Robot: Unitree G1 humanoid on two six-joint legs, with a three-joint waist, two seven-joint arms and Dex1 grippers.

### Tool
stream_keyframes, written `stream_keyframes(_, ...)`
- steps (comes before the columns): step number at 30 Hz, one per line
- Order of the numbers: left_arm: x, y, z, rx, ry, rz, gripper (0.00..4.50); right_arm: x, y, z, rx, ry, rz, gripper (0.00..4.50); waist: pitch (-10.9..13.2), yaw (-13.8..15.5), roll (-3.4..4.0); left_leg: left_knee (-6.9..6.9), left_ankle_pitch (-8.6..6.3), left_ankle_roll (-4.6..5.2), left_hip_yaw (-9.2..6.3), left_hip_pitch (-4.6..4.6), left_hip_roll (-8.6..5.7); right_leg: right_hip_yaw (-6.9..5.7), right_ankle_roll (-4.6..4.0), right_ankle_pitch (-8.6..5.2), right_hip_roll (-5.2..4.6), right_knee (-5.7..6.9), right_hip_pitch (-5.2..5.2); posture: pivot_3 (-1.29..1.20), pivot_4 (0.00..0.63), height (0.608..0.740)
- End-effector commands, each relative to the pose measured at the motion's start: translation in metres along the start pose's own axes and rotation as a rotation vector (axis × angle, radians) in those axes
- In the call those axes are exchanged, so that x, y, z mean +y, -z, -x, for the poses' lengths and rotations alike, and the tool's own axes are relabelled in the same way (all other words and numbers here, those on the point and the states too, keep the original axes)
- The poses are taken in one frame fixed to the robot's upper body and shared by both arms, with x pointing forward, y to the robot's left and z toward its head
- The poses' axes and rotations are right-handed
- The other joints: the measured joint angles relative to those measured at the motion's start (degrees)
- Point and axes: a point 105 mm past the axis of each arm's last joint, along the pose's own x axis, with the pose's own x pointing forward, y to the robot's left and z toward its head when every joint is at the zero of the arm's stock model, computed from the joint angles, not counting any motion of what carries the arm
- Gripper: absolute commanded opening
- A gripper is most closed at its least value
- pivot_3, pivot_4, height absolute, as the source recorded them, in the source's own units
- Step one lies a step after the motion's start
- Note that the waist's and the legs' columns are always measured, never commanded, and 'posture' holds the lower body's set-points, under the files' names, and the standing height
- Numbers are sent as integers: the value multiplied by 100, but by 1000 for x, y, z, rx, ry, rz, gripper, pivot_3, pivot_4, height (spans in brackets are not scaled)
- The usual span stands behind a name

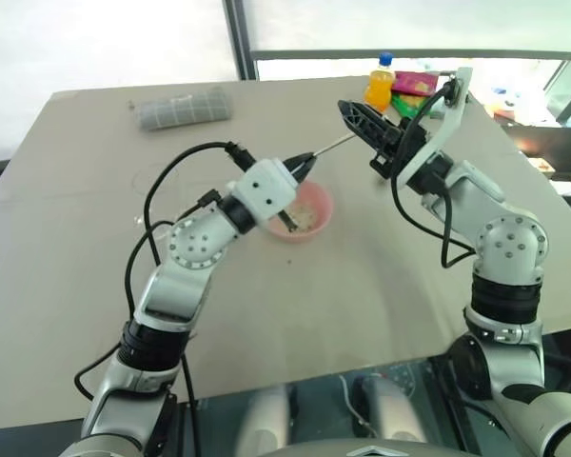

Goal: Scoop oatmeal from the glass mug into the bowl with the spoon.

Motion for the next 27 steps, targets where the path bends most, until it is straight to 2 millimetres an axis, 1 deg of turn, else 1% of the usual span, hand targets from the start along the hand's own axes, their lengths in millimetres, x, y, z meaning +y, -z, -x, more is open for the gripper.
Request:
stream_keyframes(1,22,-14,4,-46,-122,-190,0,3,-9,-3,-25,10,-11,83,0,1,1,0,0,0,0,0,0,0,0,0,0,0,0,0,150,740)
stream_keyframes(3,29,-15,6,-36,-192,-285,0,0,-8,-5,-23,43,-38,83,2,-4,4,-1,0,0,1,0,1,0,0,0,0,0,-1,0,150,740)
stream_keyframes(6,31,-16,7,-27,-238,-410,0,0,-6,-7,-31,62,-122,83,3,0,4,-1,0,0,0,-1,1,0,0,0,0,1,-1,0,150,740)
stream_keyframes(11,30,-15,8,-14,-277,-522,0,1,-8,-8,-43,87,-202,83,3,4,4,-2,0,0,3,-3,2,0,0,0,-2,0,-2,0,150,740)
stream_keyframes(14,34,-13,12,14,-312,-589,0,-3,-8,-8,-36,124,-241,83,3,-3,5,-2,0,0,2,-2,3,0,0,0,-2,0,-2,0,150,740)
stream_keyframes(19,37,-7,13,54,-345,-597,0,-2,-6,-9,-14,131,-243,83,3,-11,5,-3,0,0,2,-3,5,0,0,0,-1,2,-4,0,150,740)
stream_keyframes(23,31,-5,11,46,-335,-555,0,-4,-7,-11,-17,140,-231,83,3,-10,5,-2,0,0,2,-3,5,0,0,0,-2,1,-4,0,150,740)
stream_keyframes(27,25,-2,12,49,-313,-516,0,-7,-13,-14,-46,156,-216,83,3,-37,5,-2,0,0,2,-3,5,0,0,0,-2,2,-4,0,150,740)
